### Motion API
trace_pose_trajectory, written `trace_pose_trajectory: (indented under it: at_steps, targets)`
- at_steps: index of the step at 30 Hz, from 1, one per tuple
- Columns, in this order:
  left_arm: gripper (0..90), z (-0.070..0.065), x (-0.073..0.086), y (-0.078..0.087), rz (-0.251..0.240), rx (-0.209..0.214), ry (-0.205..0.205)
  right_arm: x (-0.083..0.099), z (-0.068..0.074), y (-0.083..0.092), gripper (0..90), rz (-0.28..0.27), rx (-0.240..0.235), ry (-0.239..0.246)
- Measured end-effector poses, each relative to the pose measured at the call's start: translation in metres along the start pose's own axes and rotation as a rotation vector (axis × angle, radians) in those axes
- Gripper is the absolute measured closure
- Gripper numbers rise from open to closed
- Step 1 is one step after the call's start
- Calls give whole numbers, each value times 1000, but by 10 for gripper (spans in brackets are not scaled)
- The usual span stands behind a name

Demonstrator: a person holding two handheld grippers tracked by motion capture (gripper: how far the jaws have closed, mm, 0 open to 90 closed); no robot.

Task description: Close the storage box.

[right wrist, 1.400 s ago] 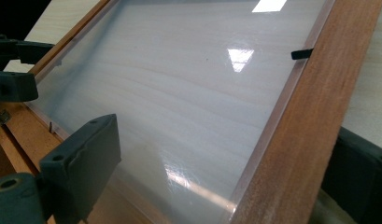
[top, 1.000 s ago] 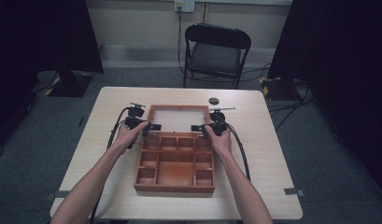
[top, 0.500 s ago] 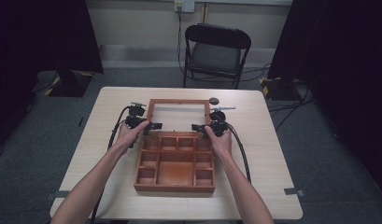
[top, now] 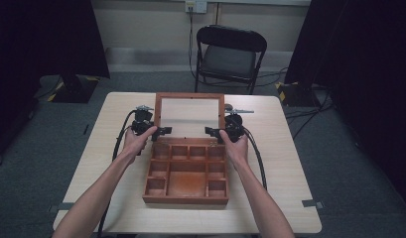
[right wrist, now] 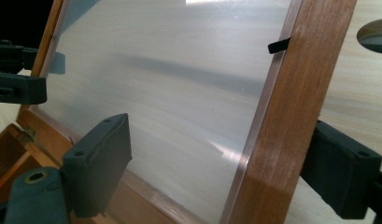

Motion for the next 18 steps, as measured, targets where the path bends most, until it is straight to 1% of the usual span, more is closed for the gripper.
trace_pose_trajectory:
  at_steps: [2, 3, 4, 5, 7, 9, 11, 13, 15, 16, 17, 18]
  targets:
    - [209, -1, -2, 2, -6, 5, -1, -2, 1, 2, 136, -4, -3, -3]
    - [209, -2, -4, 6, -16, 9, -8, -3, 2, 4, 136, -9, -9, -1]
    - [216, -4, -7, 10, -32, 20, -5, -7, 5, 8, 134, -15, -20, -8]
    - [216, -5, -8, 12, -38, 27, -3, -9, 6, 9, 130, -20, -23, -6]
    - [216, -7, -10, 17, -43, 38, -23, -12, 9, 13, 133, -27, -27, -22]
    - [220, -10, -13, 22, -54, 50, -22, -14, 11, 17, 140, -28, -27, -10]
    - [222, -12, -14, 25, -57, 50, -23, -14, 13, 19, 140, -24, -27, -1]
    - [256, -15, -16, 32, -64, 43, -39, -17, 17, 26, 142, -30, -37, 13]
    - [283, -17, -17, 35, -76, 37, -48, -17, 19, 29, 146, -32, -45, 23]
    - [300, -17, -17, 35, -76, 37, -48, -17, 19, 29, 146, -32, -45, 23]
    - [300, -18, -17, 38, -82, 41, -49, -16, 19, 31, 152, -31, -44, 37]
    - [316, -19, -17, 41, -96, 47, -39, -16, 20, 35, 172, -37, -46, 42]
Point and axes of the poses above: each handheld gripper's, and its own axes: y roughly backward along the jaws, x roughly out of its underside, z roughly to its left, the point moved 5 cm from there along -y, roughly forward along the jaws, and after that the axes turned 15 degrees about -z, right-handed, at the moved point
